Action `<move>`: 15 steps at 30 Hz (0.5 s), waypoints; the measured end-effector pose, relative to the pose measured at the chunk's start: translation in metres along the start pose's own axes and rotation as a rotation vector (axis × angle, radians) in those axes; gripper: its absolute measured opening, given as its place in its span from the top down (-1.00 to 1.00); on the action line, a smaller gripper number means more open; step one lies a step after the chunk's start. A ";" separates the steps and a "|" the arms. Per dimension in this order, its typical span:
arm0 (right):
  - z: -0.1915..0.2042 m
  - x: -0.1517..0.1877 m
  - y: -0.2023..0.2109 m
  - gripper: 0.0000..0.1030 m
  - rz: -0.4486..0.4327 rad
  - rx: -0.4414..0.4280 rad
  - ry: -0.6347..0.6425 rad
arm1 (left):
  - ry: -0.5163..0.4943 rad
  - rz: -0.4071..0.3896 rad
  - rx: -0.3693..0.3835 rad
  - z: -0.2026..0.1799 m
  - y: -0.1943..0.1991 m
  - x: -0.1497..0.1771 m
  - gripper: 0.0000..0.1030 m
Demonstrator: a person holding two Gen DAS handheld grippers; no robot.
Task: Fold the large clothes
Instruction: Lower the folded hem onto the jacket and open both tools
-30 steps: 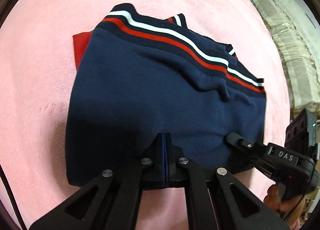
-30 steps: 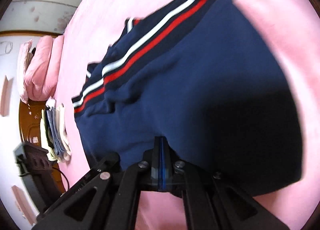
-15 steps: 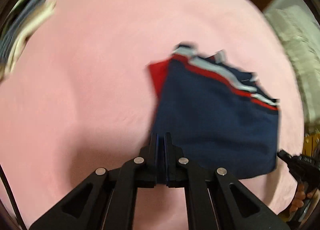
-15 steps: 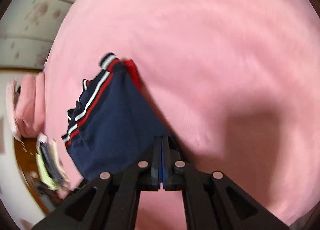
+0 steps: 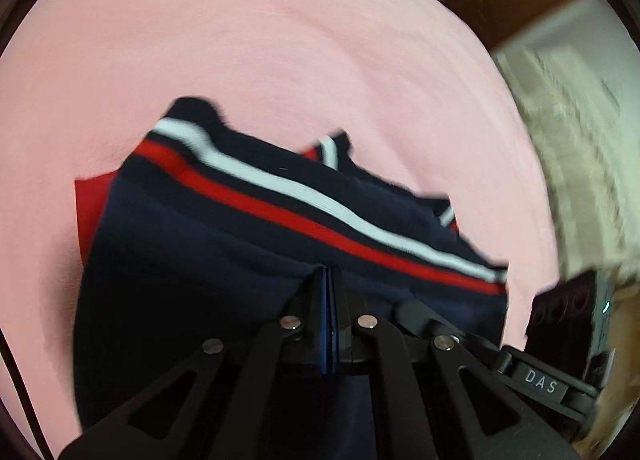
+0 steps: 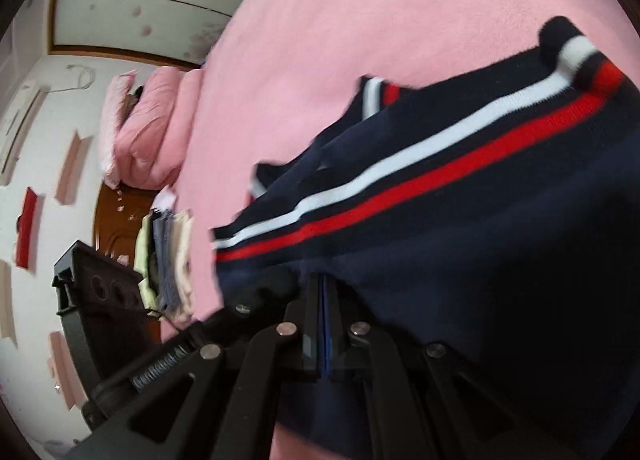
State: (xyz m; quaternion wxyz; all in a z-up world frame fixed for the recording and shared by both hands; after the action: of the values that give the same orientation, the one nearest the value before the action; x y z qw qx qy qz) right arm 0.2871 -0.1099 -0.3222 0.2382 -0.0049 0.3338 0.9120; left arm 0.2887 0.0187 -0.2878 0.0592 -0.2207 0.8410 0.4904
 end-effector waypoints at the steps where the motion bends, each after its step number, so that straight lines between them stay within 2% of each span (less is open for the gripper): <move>1: -0.005 -0.003 0.006 1.00 -0.012 0.007 0.001 | 0.041 -0.029 0.019 0.007 0.003 -0.001 0.97; 2: -0.012 -0.008 0.017 1.00 -0.045 0.036 0.000 | 0.067 -0.066 0.004 0.017 0.009 -0.001 0.98; 5: -0.050 -0.023 0.066 1.00 -0.205 0.165 -0.043 | 0.071 -0.175 -0.113 0.049 0.035 -0.010 0.98; 6: -0.069 -0.027 0.086 1.00 -0.255 0.231 -0.077 | 0.072 -0.210 -0.167 0.063 0.044 -0.014 0.98; 7: -0.080 -0.029 0.099 1.00 -0.286 0.251 -0.098 | 0.079 -0.219 -0.175 0.072 0.049 -0.018 0.98; 8: -0.089 -0.030 0.113 1.00 -0.315 0.225 -0.126 | 0.091 -0.200 -0.155 0.080 0.050 -0.020 0.98; 9: -0.095 -0.029 0.128 1.00 -0.349 0.251 -0.144 | 0.101 -0.189 -0.156 0.086 0.053 -0.021 0.98; 10: -0.101 -0.028 0.144 1.00 -0.379 0.358 -0.130 | 0.096 -0.185 -0.165 0.086 0.058 -0.022 0.98; 11: -0.099 -0.025 0.151 1.00 -0.387 0.378 -0.112 | 0.085 -0.181 -0.176 0.084 0.064 -0.021 0.98; 12: -0.092 -0.020 0.156 1.00 -0.395 0.351 -0.104 | 0.072 -0.176 -0.173 0.079 0.068 -0.019 0.98; 15: -0.051 0.005 0.157 1.00 -0.379 0.137 -0.075 | 0.028 -0.118 -0.083 0.056 0.087 -0.002 0.94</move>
State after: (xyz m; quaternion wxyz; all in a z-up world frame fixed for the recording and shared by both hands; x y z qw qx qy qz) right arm 0.2066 -0.2431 -0.2671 0.4175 -0.0173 0.3791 0.8256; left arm 0.2467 0.1031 -0.2466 0.0670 -0.2791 0.8061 0.5175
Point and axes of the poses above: each gripper's, at about its wrist camera, not at the fingertips, and y roughly against the way its jaws point, z to its left, x to its underside, the point moved 7 cm from there along -y, roughly the way its jaws point, and after that the axes turned 4 degrees about -z, right-handed, at the moved point
